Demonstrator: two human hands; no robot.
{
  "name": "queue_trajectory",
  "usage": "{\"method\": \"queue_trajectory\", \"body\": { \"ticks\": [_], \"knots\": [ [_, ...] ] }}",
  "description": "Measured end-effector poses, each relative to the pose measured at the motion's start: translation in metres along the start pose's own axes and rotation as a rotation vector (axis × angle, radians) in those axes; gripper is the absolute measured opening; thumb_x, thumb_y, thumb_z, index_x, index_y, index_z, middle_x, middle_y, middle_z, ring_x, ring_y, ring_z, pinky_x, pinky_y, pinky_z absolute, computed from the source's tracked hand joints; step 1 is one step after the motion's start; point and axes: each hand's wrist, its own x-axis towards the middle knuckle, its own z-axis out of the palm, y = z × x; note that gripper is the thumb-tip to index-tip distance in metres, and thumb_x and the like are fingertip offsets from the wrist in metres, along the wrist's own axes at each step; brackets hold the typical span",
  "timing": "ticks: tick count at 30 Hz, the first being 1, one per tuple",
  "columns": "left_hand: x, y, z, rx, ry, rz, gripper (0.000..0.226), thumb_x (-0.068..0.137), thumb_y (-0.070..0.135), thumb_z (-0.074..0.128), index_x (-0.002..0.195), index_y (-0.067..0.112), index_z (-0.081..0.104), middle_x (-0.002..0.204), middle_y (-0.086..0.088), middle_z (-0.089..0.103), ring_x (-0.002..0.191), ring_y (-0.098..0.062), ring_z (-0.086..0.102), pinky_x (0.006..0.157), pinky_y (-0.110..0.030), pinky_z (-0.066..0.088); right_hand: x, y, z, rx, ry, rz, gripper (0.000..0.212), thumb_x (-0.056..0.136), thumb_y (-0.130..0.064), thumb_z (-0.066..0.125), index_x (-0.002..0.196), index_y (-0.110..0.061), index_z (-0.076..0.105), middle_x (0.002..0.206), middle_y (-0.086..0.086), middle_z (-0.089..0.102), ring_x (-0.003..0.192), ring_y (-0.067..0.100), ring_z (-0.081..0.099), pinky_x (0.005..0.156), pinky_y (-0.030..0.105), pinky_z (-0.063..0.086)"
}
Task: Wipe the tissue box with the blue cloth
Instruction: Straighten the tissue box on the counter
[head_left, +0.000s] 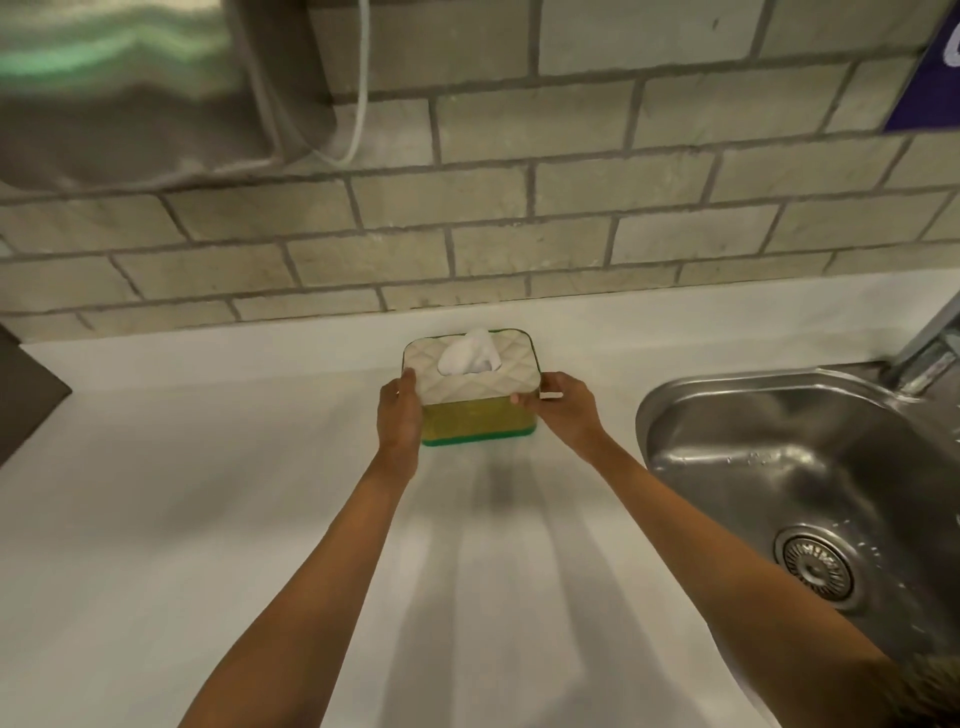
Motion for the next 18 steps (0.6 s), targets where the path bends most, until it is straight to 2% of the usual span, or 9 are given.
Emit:
{"method": "queue_trajectory", "body": {
  "ticks": [7,11,14,16,18],
  "knots": [
    [0.033,0.0,0.009,0.008,0.041,0.003,0.047,0.097,0.036,0.032,0.13,0.007,0.049,0.131,-0.017,0.055,0.117,-0.031,0.053,0.085,-0.031,0.041,0.027,-0.004,0.005,-0.019,0.012,0.007,0.053,0.073,-0.033,0.075,0.117,-0.009,0.06,0.118,0.007,0.065,0.088,0.014,0.057,0.075,0.025,0.044],
    [0.04,-0.003,0.012,0.005,0.05,0.021,0.045,0.097,0.036,0.034,0.129,0.007,0.048,0.129,-0.017,0.054,0.101,-0.026,0.051,0.083,-0.032,0.04,0.032,-0.004,0.006,0.001,0.021,0.005,0.053,0.073,-0.034,0.075,0.118,-0.01,0.06,0.118,0.006,0.066,0.087,0.014,0.058,0.074,0.023,0.043],
    [0.042,-0.004,0.012,-0.009,0.061,0.023,0.043,0.097,0.036,0.035,0.129,0.01,0.046,0.129,-0.015,0.053,0.098,-0.023,0.048,0.081,-0.031,0.037,0.032,-0.003,0.007,0.022,0.028,0.008,0.053,0.072,-0.033,0.076,0.118,-0.01,0.06,0.119,0.006,0.066,0.087,0.013,0.058,0.074,0.022,0.042],
    [0.043,-0.004,0.012,-0.007,0.06,0.024,0.043,0.097,0.036,0.035,0.13,0.01,0.045,0.129,-0.014,0.052,0.099,-0.022,0.047,0.081,-0.03,0.037,0.031,-0.004,0.008,0.015,0.03,0.005,0.053,0.073,-0.033,0.076,0.118,-0.01,0.06,0.118,0.006,0.066,0.086,0.012,0.056,0.07,0.019,0.042],
    [0.044,-0.003,0.011,0.0,0.055,0.026,0.043,0.097,0.036,0.034,0.13,0.01,0.045,0.13,-0.015,0.052,0.099,-0.022,0.047,0.082,-0.031,0.037,0.031,-0.004,0.008,0.008,0.03,-0.001,0.053,0.073,-0.033,0.075,0.118,-0.01,0.06,0.118,0.006,0.066,0.085,0.012,0.056,0.061,0.014,0.04]
  ]
}}
